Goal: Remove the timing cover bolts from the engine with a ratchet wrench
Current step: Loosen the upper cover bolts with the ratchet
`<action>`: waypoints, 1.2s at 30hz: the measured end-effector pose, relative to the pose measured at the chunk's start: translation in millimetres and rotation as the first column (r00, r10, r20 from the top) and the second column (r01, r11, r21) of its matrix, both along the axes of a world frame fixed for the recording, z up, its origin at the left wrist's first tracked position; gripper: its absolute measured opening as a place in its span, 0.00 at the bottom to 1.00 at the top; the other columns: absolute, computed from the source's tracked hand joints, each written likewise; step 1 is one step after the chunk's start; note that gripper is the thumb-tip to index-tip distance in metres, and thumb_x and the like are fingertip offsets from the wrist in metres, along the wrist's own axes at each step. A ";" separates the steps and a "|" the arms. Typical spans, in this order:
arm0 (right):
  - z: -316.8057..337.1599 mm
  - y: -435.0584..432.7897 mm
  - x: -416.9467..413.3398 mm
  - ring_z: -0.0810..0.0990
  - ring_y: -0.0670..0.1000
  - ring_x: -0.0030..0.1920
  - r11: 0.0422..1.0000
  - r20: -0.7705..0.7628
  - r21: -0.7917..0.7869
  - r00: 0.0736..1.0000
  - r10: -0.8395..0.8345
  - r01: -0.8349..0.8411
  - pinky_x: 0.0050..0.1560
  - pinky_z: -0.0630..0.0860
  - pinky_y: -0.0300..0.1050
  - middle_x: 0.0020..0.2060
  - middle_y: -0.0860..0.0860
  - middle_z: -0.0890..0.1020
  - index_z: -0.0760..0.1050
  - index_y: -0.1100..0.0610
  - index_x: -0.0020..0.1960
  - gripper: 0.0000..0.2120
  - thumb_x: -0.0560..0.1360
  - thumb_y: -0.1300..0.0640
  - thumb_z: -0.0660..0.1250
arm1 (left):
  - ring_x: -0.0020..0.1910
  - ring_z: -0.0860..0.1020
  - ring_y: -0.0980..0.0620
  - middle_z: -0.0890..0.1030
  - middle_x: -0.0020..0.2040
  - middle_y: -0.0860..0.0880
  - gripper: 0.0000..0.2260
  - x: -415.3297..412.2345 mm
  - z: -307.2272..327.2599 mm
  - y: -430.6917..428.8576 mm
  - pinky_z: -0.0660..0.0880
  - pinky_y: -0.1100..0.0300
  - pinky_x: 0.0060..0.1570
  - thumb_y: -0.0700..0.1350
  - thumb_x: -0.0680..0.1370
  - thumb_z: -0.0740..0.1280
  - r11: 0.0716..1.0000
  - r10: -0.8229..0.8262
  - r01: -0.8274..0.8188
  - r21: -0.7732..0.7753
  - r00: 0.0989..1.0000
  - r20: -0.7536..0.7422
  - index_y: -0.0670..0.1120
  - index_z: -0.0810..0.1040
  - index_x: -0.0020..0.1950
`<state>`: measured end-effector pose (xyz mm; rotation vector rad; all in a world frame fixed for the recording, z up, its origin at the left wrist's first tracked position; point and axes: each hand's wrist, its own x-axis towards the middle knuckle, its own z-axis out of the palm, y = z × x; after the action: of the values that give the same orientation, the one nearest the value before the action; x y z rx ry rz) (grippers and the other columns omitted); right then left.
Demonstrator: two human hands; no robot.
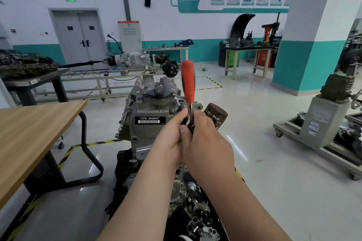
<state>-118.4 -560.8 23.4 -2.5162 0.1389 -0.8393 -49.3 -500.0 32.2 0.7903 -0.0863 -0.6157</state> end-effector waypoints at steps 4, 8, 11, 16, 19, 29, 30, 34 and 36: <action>1.3 -5.8 0.7 0.75 0.53 0.37 0.999 -0.095 0.033 0.995 -0.011 0.015 0.31 0.62 0.48 0.42 0.46 0.75 0.57 0.50 0.56 0.09 0.82 0.45 0.50 | 0.24 0.79 0.54 0.79 0.27 0.49 0.14 1.4 0.4 -7.3 0.75 0.65 0.25 0.48 0.82 0.61 0.996 0.040 -0.038 0.079 0.999 -0.021 0.44 0.75 0.38; -1.7 -5.0 4.5 0.77 0.50 0.41 0.893 -0.071 0.445 0.991 0.114 -0.070 0.37 0.70 0.46 0.43 0.46 0.78 0.59 0.49 0.58 0.08 0.82 0.48 0.53 | 0.30 0.81 0.52 0.83 0.33 0.46 0.24 4.0 -6.4 -10.1 0.77 0.63 0.33 0.52 0.83 0.55 0.993 0.037 -0.044 0.113 0.997 0.066 0.43 0.81 0.35; -7.5 0.7 7.8 0.76 0.37 0.49 0.675 0.029 0.720 0.979 0.202 -0.161 0.43 0.68 0.29 0.56 0.44 0.77 0.61 0.48 0.66 0.13 0.82 0.50 0.55 | 0.41 0.84 0.48 0.84 0.48 0.43 0.22 5.7 -11.2 -1.6 0.79 0.59 0.41 0.55 0.83 0.55 0.994 0.054 -0.059 0.088 0.997 0.059 0.40 0.80 0.49; -11.9 12.0 10.5 0.76 0.49 0.36 0.166 0.116 0.972 0.956 0.270 -0.165 0.44 0.72 0.47 0.42 0.53 0.83 0.72 0.52 0.61 0.11 0.82 0.52 0.57 | 0.50 0.80 0.47 0.84 0.52 0.45 0.21 18.1 -22.4 9.3 0.74 0.53 0.59 0.53 0.81 0.56 0.996 0.063 -0.064 0.063 0.998 0.015 0.39 0.82 0.54; -2.6 10.5 5.9 0.65 0.47 0.19 -0.446 0.285 0.884 0.917 0.279 -0.139 0.23 0.69 0.41 0.29 0.53 0.77 0.84 0.58 0.40 0.22 0.82 0.51 0.57 | 0.50 0.83 0.48 0.84 0.55 0.48 0.18 18.5 -24.0 14.6 0.73 0.58 0.53 0.54 0.78 0.61 0.993 0.022 -0.030 0.115 0.997 0.067 0.43 0.84 0.52; -4.4 6.9 2.3 0.65 0.45 0.17 -0.840 0.496 0.534 0.839 0.225 -0.090 0.21 0.69 0.36 0.32 0.53 0.77 0.80 0.48 0.54 0.13 0.81 0.51 0.56 | 0.39 0.82 0.50 0.82 0.41 0.48 0.15 14.6 -21.7 17.5 0.78 0.58 0.49 0.56 0.70 0.68 0.992 -0.067 0.072 0.108 0.996 -0.054 0.45 0.85 0.40; -4.5 6.5 2.6 0.65 0.45 0.17 -0.829 0.488 0.551 0.844 0.225 -0.098 0.21 0.69 0.36 0.32 0.53 0.76 0.80 0.49 0.54 0.12 0.82 0.52 0.56 | 0.38 0.82 0.50 0.82 0.42 0.48 0.15 14.0 -21.1 17.4 0.77 0.58 0.50 0.56 0.70 0.69 0.991 -0.060 0.066 0.113 0.997 -0.049 0.45 0.85 0.40; -2.9 5.2 5.1 0.63 0.46 0.19 -0.650 0.388 0.748 0.883 0.264 -0.134 0.21 0.68 0.37 0.30 0.52 0.74 0.80 0.50 0.52 0.13 0.82 0.52 0.56 | 0.35 0.79 0.49 0.80 0.33 0.50 0.16 16.0 -26.5 14.0 0.72 0.62 0.34 0.59 0.66 0.68 0.987 -0.058 0.053 0.154 0.998 0.034 0.48 0.87 0.39; -4.3 4.7 7.6 0.63 0.47 0.19 -0.419 0.299 0.895 0.905 0.302 -0.155 0.22 0.68 0.40 0.28 0.52 0.73 0.79 0.55 0.51 0.14 0.83 0.53 0.55 | 0.33 0.80 0.49 0.79 0.32 0.48 0.16 19.8 -29.6 12.3 0.73 0.63 0.27 0.57 0.67 0.68 0.989 -0.057 0.051 0.135 0.997 0.042 0.47 0.86 0.41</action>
<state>-110.9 -556.1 19.1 -0.6584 0.1881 -0.0629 -29.5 -487.6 2.7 0.9348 -0.1094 -0.6600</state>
